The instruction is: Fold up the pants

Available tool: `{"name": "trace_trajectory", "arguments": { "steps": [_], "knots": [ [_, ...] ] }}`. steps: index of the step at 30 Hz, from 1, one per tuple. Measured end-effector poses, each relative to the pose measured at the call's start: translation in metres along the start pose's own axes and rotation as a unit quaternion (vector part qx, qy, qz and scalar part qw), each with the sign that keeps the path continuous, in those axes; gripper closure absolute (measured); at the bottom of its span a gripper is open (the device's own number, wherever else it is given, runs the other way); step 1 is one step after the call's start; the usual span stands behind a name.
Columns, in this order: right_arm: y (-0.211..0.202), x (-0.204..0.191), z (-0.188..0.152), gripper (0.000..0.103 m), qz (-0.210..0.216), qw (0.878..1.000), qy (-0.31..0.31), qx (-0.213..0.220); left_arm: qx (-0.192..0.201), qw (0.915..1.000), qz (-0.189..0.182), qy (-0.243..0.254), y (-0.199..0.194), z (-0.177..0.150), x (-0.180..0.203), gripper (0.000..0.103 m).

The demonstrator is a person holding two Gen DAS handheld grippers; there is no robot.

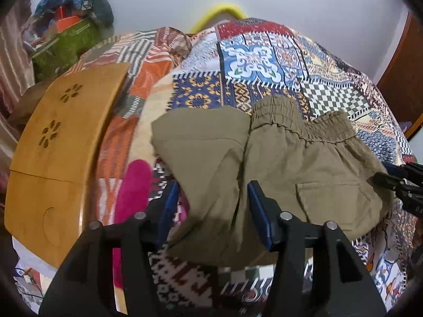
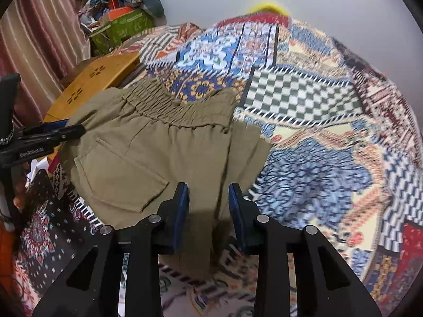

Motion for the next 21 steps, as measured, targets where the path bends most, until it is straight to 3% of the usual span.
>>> {"name": "trace_trajectory", "arguments": {
  "steps": [4, 7, 11, 13, 17, 19, 21],
  "knots": [
    [-0.009, -0.007, 0.016, 0.071, 0.016, 0.999, -0.011, 0.033, 0.029, 0.9991, 0.029, -0.007, -0.021, 0.01, -0.015, 0.048],
    [-0.005, -0.024, 0.019, 0.067, 0.037, 0.999, -0.021, 0.033, 0.043, 0.9983, 0.025, -0.031, -0.028, 0.022, -0.023, 0.048],
    [0.033, -0.033, 0.006, 0.067, 0.037, 0.999, -0.031, -0.015, 0.008, 0.9982, 0.056, -0.017, 0.0, 0.022, -0.024, 0.049],
    [0.048, -0.031, -0.005, 0.067, 0.036, 0.998, -0.027, -0.041, -0.031, 0.996, 0.084, -0.002, 0.029, 0.014, -0.027, 0.059],
    [0.052, -0.031, -0.012, 0.069, 0.024, 0.998, -0.042, -0.05, -0.06, 0.989, 0.135, 0.0, 0.063, 0.006, -0.051, 0.059],
    [0.051, -0.03, -0.01, 0.069, 0.025, 0.998, -0.041, -0.049, -0.069, 0.985, 0.157, -0.016, 0.069, 0.004, -0.07, 0.07],
    [0.051, -0.028, -0.011, 0.069, 0.03, 0.998, -0.036, -0.048, -0.078, 0.9872, 0.127, -0.056, 0.065, 0.0, -0.082, 0.073]
  ]
}}
Point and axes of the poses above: each gripper's, at about its wrist camera, not at the fingertips, and y roughly the way its jaws point, x to its right, z to its top, the point moved 9 cm from there along y, roughly the way its jaws point, and after that the axes turned 12 degrees about z, right-handed, at the moved point
